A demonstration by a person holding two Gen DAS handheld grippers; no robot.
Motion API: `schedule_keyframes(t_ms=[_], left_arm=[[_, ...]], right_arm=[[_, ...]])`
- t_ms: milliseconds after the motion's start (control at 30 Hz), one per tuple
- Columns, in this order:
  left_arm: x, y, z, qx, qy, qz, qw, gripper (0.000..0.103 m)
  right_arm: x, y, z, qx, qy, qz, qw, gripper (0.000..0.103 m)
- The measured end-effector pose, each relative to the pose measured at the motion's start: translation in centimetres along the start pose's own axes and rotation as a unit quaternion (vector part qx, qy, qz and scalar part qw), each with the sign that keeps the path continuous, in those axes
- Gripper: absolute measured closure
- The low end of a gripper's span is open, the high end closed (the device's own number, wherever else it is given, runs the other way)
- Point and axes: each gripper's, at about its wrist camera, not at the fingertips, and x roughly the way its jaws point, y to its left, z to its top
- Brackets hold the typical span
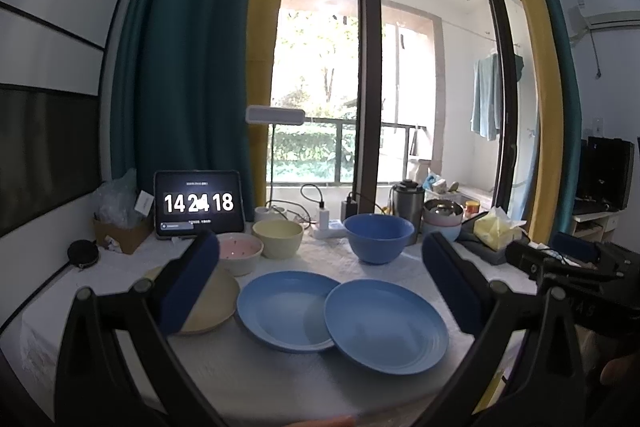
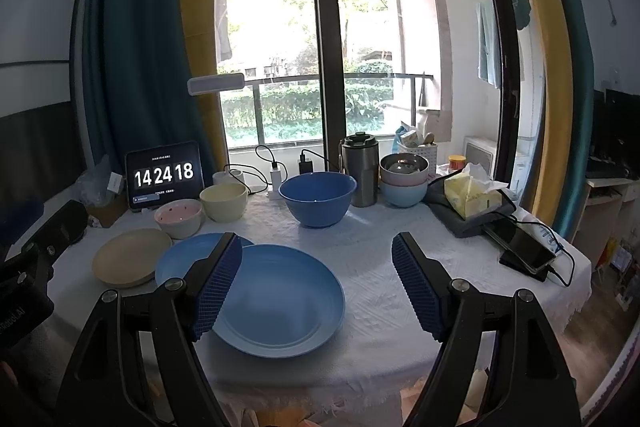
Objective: Organize plates and bowls
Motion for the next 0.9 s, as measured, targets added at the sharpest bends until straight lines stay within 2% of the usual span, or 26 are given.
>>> schedule_keyframes(t_ms=[900], left_arm=[[0.15, 0.14, 0.17, -0.001, 0.003, -0.004, 1.0000, 0.001]], right_arm=[[0.30, -0.76, 0.11, 0.014, 0.007, -0.009, 1.000, 0.023]])
